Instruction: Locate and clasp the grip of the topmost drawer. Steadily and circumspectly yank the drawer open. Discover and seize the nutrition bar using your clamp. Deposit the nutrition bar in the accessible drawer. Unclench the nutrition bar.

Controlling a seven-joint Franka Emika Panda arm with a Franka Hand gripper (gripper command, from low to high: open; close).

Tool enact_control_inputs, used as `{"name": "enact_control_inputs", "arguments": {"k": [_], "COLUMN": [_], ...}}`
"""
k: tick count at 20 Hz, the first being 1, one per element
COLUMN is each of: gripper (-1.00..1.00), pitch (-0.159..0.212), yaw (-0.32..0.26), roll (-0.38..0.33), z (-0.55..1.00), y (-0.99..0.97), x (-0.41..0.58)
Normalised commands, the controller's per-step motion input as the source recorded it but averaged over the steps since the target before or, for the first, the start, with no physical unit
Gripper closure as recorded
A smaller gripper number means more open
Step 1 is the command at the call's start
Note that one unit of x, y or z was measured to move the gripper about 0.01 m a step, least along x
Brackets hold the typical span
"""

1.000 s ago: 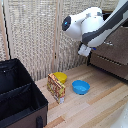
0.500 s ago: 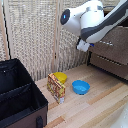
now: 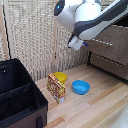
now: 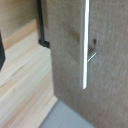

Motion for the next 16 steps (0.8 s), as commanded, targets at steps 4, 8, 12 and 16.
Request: {"name": "enact_control_inputs", "arguments": {"k": [4,8,12,16], "gripper": [-1.0,-1.0,-1.0,-1.0], "pitch": [-0.03,0.0,0.014,0.045], "yaw": [-0.134,-0.094,-0.09,-0.08], "roll": [0.305,0.341,0.34,0.336], "z": [0.09,0.03,0.0,0.0], "y": [0.41,0.4,0.33,0.3], "x": [0.174,0.374,0.504,0.598]}}
